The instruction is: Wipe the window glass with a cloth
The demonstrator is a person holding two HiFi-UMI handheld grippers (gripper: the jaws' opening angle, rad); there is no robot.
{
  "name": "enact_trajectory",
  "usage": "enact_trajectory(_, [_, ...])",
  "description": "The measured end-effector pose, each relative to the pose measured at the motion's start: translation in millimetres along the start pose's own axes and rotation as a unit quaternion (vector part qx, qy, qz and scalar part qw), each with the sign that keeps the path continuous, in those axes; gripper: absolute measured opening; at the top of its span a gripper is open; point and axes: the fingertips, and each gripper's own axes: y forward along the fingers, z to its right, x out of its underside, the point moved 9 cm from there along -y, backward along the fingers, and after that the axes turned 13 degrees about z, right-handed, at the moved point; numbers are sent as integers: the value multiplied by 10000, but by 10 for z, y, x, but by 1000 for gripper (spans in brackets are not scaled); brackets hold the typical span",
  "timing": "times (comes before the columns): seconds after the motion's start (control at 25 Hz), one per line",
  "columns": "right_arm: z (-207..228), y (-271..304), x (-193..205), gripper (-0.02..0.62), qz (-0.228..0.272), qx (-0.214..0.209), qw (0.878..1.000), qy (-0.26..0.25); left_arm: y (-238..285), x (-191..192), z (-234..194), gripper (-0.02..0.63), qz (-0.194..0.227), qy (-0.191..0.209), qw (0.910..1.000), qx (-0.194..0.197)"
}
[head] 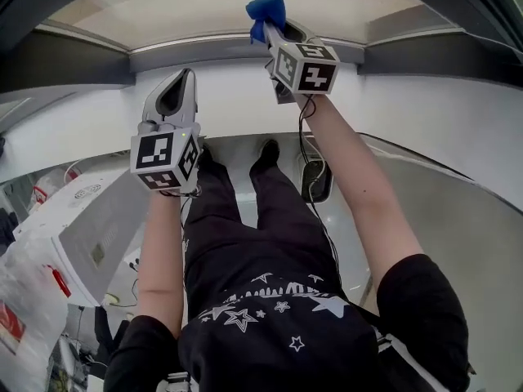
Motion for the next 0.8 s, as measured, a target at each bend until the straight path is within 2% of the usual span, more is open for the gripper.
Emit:
enact_trajectory(0.24, [954, -491, -18, 74, 131, 674, 9975, 175, 540, 86, 725, 9, -91, 76, 9980, 621])
enact_trajectory(0.4, [1501, -759, -27, 74, 206, 1150, 9930, 184, 820, 171, 1133, 9, -190, 149, 9958, 878])
enact_trajectory(0.64, [2162, -1135, -96, 74, 326, 1811, 9828, 177, 1182, 198, 1647, 9, -223, 191, 9911, 1298])
enact_trajectory(0.8, [2432, -1312, -67, 74, 404, 2117, 9762, 218, 1326, 271, 1853, 9, -285, 201, 9882, 1493])
